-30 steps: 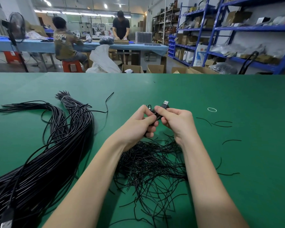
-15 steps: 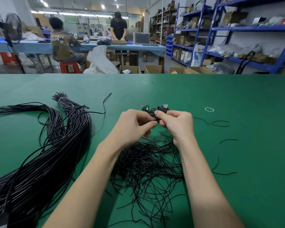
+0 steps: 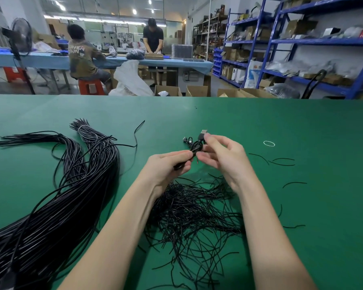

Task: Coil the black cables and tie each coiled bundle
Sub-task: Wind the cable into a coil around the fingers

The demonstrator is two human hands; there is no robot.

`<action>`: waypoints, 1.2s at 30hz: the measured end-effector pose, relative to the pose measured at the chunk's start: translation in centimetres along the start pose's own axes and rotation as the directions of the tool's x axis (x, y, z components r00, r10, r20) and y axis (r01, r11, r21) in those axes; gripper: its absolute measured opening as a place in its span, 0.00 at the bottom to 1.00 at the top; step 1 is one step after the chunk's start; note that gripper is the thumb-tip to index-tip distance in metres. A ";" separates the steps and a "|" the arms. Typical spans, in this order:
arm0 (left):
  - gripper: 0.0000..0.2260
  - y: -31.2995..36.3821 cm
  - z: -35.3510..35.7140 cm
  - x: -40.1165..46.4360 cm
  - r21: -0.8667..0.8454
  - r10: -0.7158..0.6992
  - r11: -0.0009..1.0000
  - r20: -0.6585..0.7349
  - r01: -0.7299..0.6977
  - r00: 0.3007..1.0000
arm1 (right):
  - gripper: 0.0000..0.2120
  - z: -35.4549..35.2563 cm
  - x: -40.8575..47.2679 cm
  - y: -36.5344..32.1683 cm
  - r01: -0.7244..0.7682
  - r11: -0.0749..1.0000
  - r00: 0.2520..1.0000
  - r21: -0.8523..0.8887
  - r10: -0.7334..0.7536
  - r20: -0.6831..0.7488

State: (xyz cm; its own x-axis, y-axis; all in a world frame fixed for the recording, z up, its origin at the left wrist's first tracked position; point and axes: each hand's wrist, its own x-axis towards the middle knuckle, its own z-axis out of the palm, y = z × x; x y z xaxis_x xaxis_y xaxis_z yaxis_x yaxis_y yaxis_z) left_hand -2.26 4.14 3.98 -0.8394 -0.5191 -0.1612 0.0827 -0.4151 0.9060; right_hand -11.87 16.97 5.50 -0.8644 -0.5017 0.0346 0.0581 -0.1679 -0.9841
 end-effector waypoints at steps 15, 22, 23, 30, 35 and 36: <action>0.03 -0.3 -0.7 0.5 -0.189 0.023 0.981 -0.116 -0.045 0.993 | 0.05 -0.1 -1.1 0.7 0.141 0.416 0.944 -0.898 0.218 0.249; 0.03 -0.2 -0.7 0.6 -0.174 0.062 0.981 -0.139 -0.086 0.988 | 0.02 -0.6 -0.9 0.4 0.073 0.854 0.979 -0.516 0.038 0.201; 0.04 -0.3 -0.7 0.6 -0.165 0.065 0.982 -0.143 -0.089 0.988 | 0.02 -0.6 -0.9 0.4 0.077 0.895 0.985 -0.440 0.001 0.175; 0.06 -0.7 -0.3 0.6 -0.019 0.149 0.988 -0.156 -0.154 0.976 | 0.09 0.2 -0.9 -0.2 0.163 0.977 0.976 -0.141 -0.138 0.168; 0.05 -0.9 -0.3 0.4 0.216 0.284 0.942 -0.108 -0.256 0.953 | 0.06 0.7 -0.6 -0.1 0.212 0.940 0.977 -0.269 -0.199 0.077; 0.05 -0.8 -0.2 0.2 0.254 0.309 0.926 -0.081 -0.280 0.948 | 0.06 0.8 -0.6 0.0 0.232 0.925 0.973 -0.302 -0.225 0.059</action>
State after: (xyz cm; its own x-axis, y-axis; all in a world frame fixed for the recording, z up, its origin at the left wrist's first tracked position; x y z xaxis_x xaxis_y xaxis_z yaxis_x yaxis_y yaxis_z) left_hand -2.42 4.19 3.11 -0.7260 -0.6811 0.0955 0.1751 -0.0489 0.9833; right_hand -10.93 16.57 5.59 -0.8242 -0.5004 0.2651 -0.2977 -0.0154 -0.9545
